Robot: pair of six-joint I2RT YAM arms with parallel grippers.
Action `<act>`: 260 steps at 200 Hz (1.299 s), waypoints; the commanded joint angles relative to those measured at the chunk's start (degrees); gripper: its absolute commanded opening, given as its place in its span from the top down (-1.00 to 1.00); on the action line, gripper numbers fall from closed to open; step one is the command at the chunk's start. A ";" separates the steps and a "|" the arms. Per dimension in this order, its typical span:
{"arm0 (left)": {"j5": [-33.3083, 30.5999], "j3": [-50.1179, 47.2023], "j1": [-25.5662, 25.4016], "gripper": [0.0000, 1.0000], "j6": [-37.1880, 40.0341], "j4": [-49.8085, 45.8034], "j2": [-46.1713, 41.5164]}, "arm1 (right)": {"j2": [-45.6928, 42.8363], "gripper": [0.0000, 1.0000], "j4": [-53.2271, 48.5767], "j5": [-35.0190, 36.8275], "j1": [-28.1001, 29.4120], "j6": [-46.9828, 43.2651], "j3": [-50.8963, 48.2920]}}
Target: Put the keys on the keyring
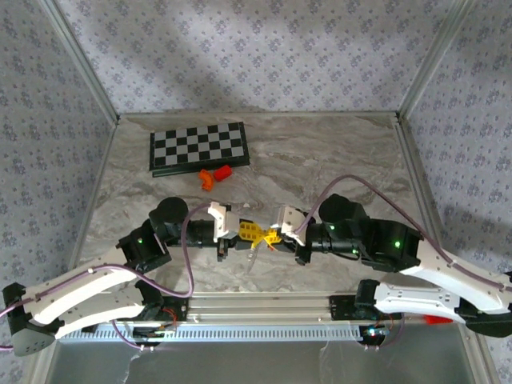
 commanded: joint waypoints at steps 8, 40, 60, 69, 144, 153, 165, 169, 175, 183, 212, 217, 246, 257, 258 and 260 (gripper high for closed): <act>-1.19 1.98 -0.37 1.00 2.08 -3.96 -0.44 | 1.79 1.00 -5.49 1.57 -0.14 -2.22 5.92; -0.40 -0.99 -0.37 1.00 -1.05 3.55 -2.80 | 1.55 1.00 -5.59 1.43 0.01 -2.26 6.55; 0.88 -3.74 -0.37 1.00 -4.82 12.88 -3.88 | -0.36 1.00 -1.50 1.09 0.11 -0.49 4.63; 1.60 -4.85 -0.37 1.00 -6.66 17.50 -3.66 | -1.58 1.00 0.13 1.39 0.00 0.40 3.41; 5.67 -6.99 -0.37 1.00 -14.55 34.55 -0.48 | -6.27 0.66 9.50 -2.64 -0.17 2.16 -3.71; 5.82 -7.17 -0.33 1.00 -15.31 35.82 -0.33 | -6.92 0.63 10.39 -2.97 -0.14 2.34 -4.50; 6.04 -7.38 -0.37 1.00 -16.01 36.97 -0.03 | -7.87 0.61 11.35 -3.35 -0.16 2.48 -5.39; 6.12 -7.36 -0.37 1.00 -16.13 37.23 0.06 | -8.12 0.61 11.40 -3.62 -0.16 2.52 -5.62; 6.21 -7.43 -0.37 1.00 -16.39 37.57 0.20 | -8.41 0.61 11.48 -3.77 -0.22 2.52 -5.78; 6.22 -7.43 -0.41 1.00 -16.44 37.78 0.40 | -8.52 0.62 11.54 -3.78 -0.24 2.52 -5.95; 6.50 -7.31 -0.41 1.00 -16.99 38.62 1.23 | -8.86 0.68 11.74 -4.34 -0.36 2.54 -6.26; 6.43 -7.41 -0.39 1.00 -17.15 38.83 1.42 | -8.88 0.68 11.67 -4.51 -0.42 2.56 -6.26; 6.68 -7.32 -0.41 1.00 -17.12 39.12 1.89 | -8.89 0.63 11.17 -7.21 -0.59 2.61 -6.35; 6.85 -7.22 -0.45 1.00 -17.10 39.12 1.83 | -8.61 0.59 10.96 -8.08 -0.69 2.61 -6.18; 6.84 -7.22 -0.41 1.00 -17.07 39.12 1.82 | -8.61 0.59 10.96 -8.08 -0.73 2.61 -6.18; 6.90 -7.11 -0.43 1.00 -17.04 39.12 1.82 | -8.53 0.57 10.92 -8.20 -0.76 2.61 -6.11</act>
